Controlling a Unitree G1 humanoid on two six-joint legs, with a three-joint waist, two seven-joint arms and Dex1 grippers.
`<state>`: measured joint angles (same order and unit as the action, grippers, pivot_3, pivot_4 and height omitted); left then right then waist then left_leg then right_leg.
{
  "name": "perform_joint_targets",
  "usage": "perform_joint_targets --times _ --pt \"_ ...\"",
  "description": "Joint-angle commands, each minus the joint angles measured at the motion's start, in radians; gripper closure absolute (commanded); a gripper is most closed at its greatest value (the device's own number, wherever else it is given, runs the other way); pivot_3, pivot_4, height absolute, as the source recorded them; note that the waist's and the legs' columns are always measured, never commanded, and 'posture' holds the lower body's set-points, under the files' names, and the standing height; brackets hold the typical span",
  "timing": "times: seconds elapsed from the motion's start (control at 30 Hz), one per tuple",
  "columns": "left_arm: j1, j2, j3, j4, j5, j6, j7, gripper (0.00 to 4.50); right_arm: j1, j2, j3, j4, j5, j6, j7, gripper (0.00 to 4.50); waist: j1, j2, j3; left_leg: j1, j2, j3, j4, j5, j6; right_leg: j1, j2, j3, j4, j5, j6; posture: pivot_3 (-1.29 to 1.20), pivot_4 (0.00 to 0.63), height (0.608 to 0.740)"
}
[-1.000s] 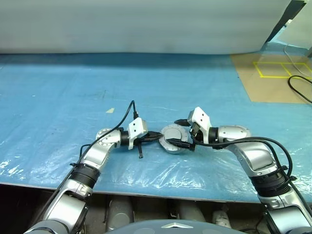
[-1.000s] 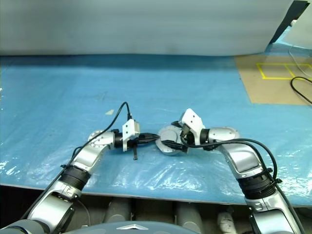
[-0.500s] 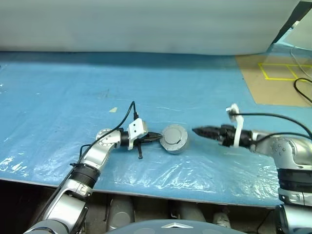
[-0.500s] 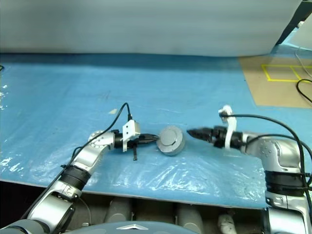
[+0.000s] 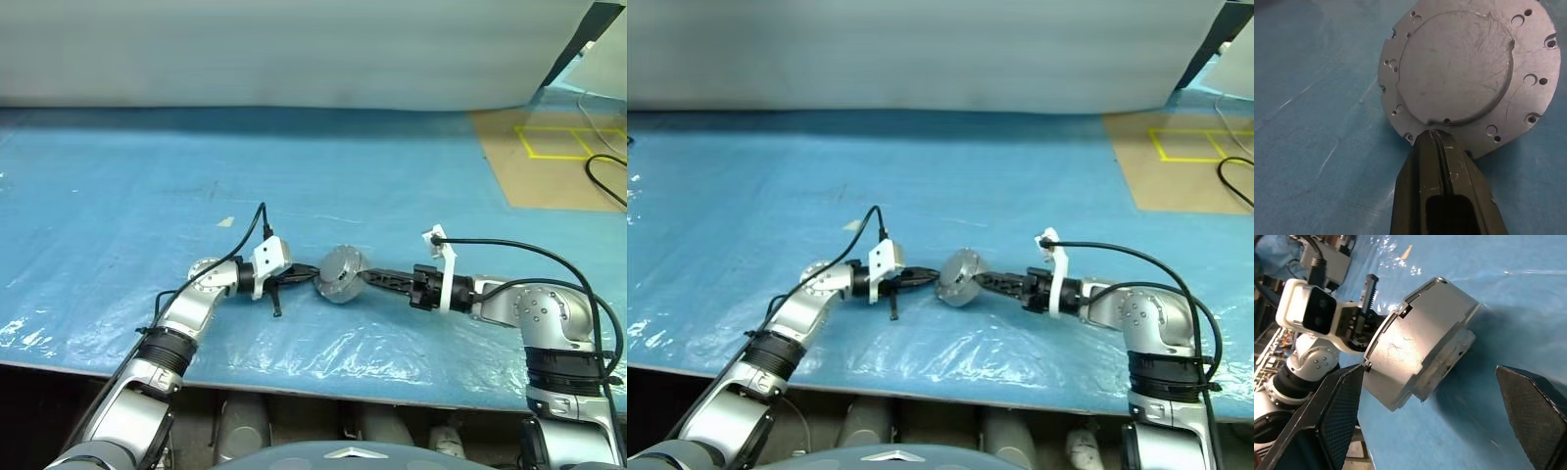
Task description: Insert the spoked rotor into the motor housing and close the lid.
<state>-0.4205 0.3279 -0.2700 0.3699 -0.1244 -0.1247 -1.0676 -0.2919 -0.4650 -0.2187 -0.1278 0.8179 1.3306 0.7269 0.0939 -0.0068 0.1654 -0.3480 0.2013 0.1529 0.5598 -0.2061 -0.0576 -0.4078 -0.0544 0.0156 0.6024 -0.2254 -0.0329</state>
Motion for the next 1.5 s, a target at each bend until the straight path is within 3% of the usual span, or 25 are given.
perform_joint_targets --times 0.03,0.17,0.6,0.93,1.03,1.17,1.3,1.5 --pt "0.017 -0.01 -0.038 -0.001 0.023 0.005 -0.014 4.5 -0.005 0.012 0.021 -0.02 0.008 0.0 -0.033 0.02 0.003 0.0 0.0 0.0 0.0 0.0 0.0 0.0 0.0 0.0 0.0 0.0 0.0 0.0 0.0 0.0 0.15 0.74" --pt "0.021 -0.008 -0.039 -0.007 0.026 0.006 -0.016 4.5 0.0 -0.007 0.011 -0.023 0.015 -0.008 -0.029 0.02 0.003 0.0 0.0 0.0 -0.002 0.0 0.0 0.0 0.0 -0.001 -0.003 -0.001 0.0 0.0 0.001 0.0 0.15 0.74" --pt "0.011 -0.014 -0.042 0.005 0.035 -0.006 -0.014 4.5 0.128 -0.241 0.049 0.156 -0.112 -0.213 0.095 0.02 0.003 -0.002 0.001 -0.001 -0.003 0.0 -0.001 0.0 0.0 0.001 -0.003 -0.001 -0.001 -0.002 0.003 0.0 0.15 0.74" --pt "0.002 -0.009 -0.039 0.011 0.035 -0.012 -0.024 4.5 0.11 -0.168 0.074 0.067 -0.066 -0.196 0.055 0.02 -0.005 -0.003 0.001 -0.001 -0.002 -0.001 -0.001 0.0 0.0 0.001 -0.003 -0.003 -0.001 -0.001 0.002 0.0 0.15 0.74" --pt "0.004 0.001 0.013 -0.03 -0.038 0.037 -0.044 4.5 0.116 -0.16 0.064 0.061 -0.059 -0.186 0.046 0.02 -0.005 -0.003 0.001 -0.001 -0.001 -0.001 -0.001 0.0 0.0 0.001 -0.003 -0.003 -0.001 -0.001 0.002 0.0 0.15 0.74" --pt "0.027 0.07 0.098 -0.096 -0.152 0.124 -0.109 4.5 0.122 -0.15 0.044 0.066 -0.056 -0.187 0.03 0.02 -0.006 -0.003 0.001 -0.001 -0.001 -0.001 -0.002 0.0 0.0 0.0 -0.002 -0.005 -0.001 -0.002 0.0 0.0 0.15 0.74" --pt "0.025 0.134 0.135 -0.06 -0.133 0.095 -0.111 4.5 0.125 -0.144 0.04 0.067 -0.054 -0.191 0.021 0.02 -0.005 -0.003 0.001 -0.001 -0.001 -0.001 -0.003 0.0 0.0 0.0 -0.002 -0.009 -0.001 -0.003 -0.002 0.0 0.15 0.74" --pt "-0.01 0.077 0.1 -0.117 -0.146 0.109 -0.129 4.5 0.121 -0.134 0.045 0.068 -0.055 -0.194 0.01 0.02 0.001 -0.003 0.001 0.0 0.001 -0.001 -0.002 0.0 0.0 0.001 -0.003 -0.011 -0.001 -0.003 -0.002 0.0 0.15 0.74"
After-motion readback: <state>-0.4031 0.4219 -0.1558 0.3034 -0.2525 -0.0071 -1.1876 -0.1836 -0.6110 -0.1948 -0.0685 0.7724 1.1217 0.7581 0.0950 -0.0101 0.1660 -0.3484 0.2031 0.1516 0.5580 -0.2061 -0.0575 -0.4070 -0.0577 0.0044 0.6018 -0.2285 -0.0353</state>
